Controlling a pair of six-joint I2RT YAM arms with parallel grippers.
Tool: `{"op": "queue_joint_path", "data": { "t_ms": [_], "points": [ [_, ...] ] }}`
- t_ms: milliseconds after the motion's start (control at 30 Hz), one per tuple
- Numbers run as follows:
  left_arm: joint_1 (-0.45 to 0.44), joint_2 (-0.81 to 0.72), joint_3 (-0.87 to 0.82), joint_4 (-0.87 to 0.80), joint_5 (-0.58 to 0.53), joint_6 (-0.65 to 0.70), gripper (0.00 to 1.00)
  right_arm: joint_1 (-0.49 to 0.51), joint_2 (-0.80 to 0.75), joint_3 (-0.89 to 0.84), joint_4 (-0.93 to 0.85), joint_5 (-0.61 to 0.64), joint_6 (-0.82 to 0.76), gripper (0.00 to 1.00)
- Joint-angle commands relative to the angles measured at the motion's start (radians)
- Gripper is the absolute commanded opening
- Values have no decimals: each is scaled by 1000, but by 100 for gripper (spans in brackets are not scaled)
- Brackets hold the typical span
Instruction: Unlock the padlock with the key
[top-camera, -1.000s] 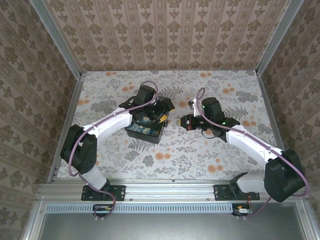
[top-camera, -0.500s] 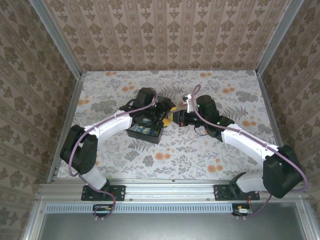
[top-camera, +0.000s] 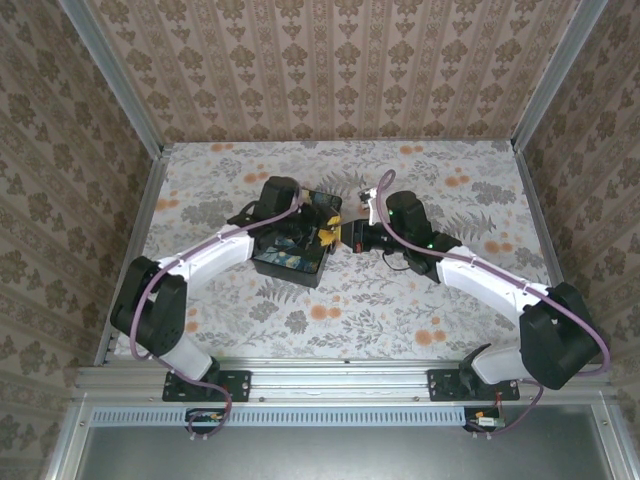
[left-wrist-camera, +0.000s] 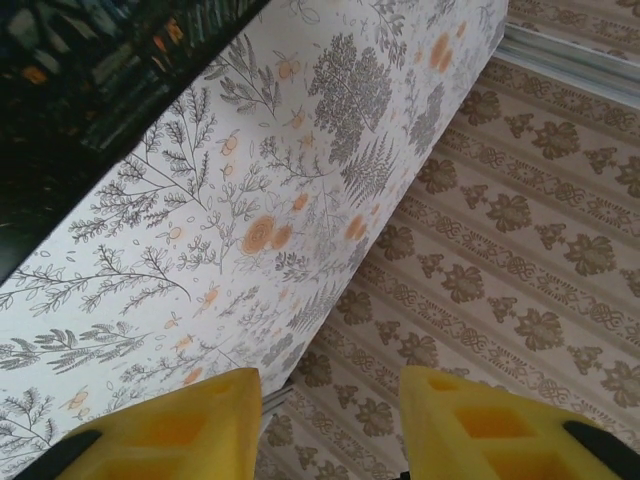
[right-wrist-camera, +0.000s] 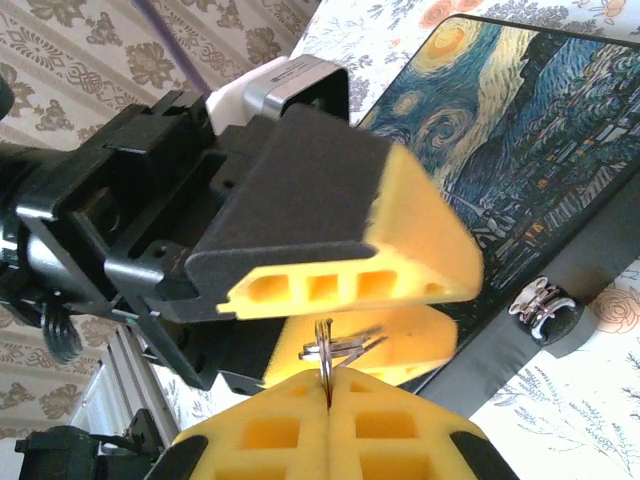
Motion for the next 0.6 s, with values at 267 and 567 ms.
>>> {"op": "queue_joint_path", "data": {
  "t_ms": [267,567],
  "points": [
    [17,-70,-25,25,11,23,17,1,60,39,19,1,22,0],
    [26,-70,-14,-23,6,95,0,3,66,37,12,-23,19,13]
  ]
}}
